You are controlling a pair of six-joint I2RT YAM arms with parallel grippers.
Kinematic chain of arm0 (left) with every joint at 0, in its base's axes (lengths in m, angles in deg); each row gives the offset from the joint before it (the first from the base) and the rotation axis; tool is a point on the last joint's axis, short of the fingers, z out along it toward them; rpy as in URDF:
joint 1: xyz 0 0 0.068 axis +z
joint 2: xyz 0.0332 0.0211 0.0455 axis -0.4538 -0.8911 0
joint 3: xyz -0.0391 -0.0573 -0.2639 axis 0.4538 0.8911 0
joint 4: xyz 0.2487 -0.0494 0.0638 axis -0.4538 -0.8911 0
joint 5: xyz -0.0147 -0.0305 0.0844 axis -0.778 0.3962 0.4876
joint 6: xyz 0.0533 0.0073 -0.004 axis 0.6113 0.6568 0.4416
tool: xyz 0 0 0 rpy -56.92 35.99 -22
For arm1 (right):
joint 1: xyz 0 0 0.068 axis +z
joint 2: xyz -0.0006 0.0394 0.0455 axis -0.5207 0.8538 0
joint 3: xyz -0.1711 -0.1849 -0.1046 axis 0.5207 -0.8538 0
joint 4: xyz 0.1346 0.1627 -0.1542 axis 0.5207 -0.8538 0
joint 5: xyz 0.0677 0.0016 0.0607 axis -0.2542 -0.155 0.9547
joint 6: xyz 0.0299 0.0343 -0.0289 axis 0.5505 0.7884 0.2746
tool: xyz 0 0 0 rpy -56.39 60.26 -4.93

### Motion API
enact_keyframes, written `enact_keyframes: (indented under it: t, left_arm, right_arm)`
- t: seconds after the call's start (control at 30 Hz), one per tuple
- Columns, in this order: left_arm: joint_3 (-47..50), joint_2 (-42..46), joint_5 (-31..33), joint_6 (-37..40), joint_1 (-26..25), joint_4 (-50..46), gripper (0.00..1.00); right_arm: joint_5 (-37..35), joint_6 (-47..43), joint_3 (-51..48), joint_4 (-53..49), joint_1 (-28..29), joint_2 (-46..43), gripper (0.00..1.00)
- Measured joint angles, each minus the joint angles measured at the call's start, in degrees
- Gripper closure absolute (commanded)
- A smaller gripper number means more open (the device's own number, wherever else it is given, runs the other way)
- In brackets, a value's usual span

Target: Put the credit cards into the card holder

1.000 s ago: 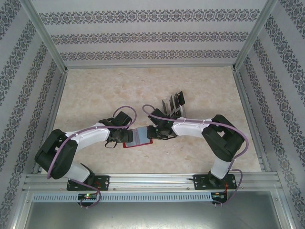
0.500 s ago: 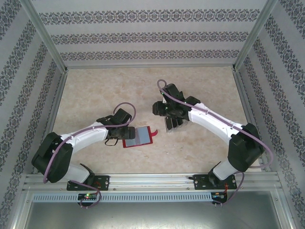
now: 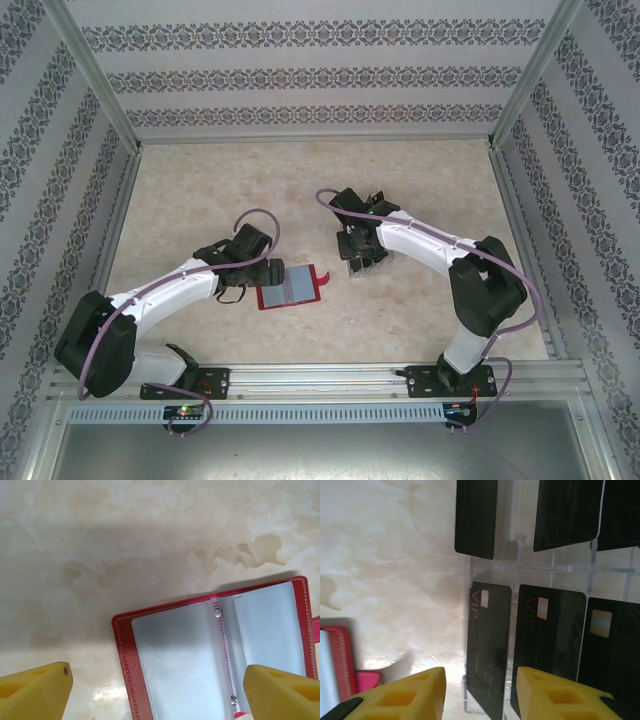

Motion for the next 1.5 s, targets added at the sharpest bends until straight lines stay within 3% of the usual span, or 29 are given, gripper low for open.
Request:
enact_keyframes:
  t: [1.5]
  left_arm:
    - [0.0, -0.6, 0.4, 0.0, 0.0, 0.5, 0.09]
  right_arm:
    - [-7.0, -1.0, 3.0, -4.7, 2.8, 4.8, 0.60]
